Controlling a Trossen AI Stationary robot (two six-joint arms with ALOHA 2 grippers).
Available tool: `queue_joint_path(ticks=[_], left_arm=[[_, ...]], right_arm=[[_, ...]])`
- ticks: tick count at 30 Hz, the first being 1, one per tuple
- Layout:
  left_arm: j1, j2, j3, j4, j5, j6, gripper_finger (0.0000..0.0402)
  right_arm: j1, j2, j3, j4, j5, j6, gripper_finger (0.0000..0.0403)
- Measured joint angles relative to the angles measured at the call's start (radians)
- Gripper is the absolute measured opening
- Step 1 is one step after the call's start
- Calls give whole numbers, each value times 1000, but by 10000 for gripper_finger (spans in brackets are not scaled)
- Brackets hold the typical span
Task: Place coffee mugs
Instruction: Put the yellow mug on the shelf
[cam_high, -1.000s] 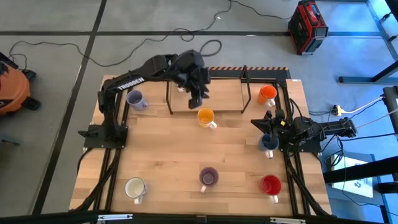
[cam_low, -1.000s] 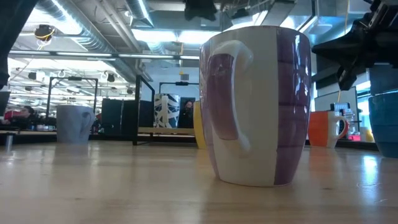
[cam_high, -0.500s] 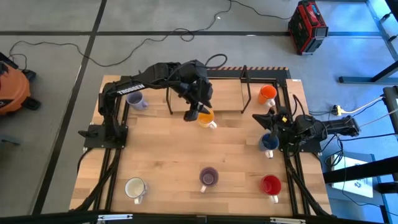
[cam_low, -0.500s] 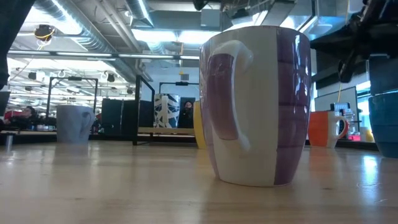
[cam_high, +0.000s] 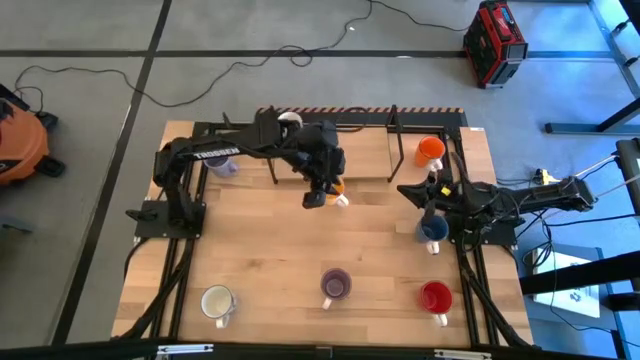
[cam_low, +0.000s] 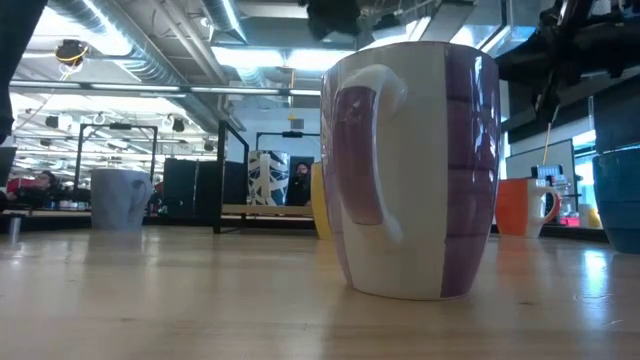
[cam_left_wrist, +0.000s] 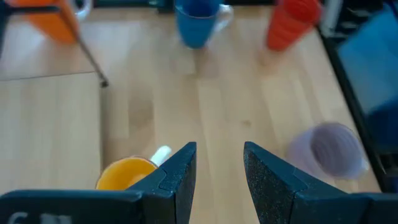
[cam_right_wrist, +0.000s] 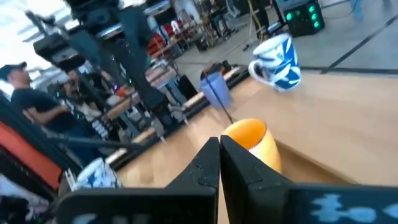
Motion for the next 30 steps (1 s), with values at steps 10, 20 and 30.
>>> queue_joint_path(ticks=[10,20,30], left_arm=[[-60,-59,-249,155,-289,-392,127],[-19,-58,-300,186,-311,-567,135],[72,-2,-302,178,-353,-632,185]], right_arm=[[0,80,0,-2,-85,-9,3],[1,80,0,-2,-137,-25,3],[1,80,0,-4,-137,1,3]])
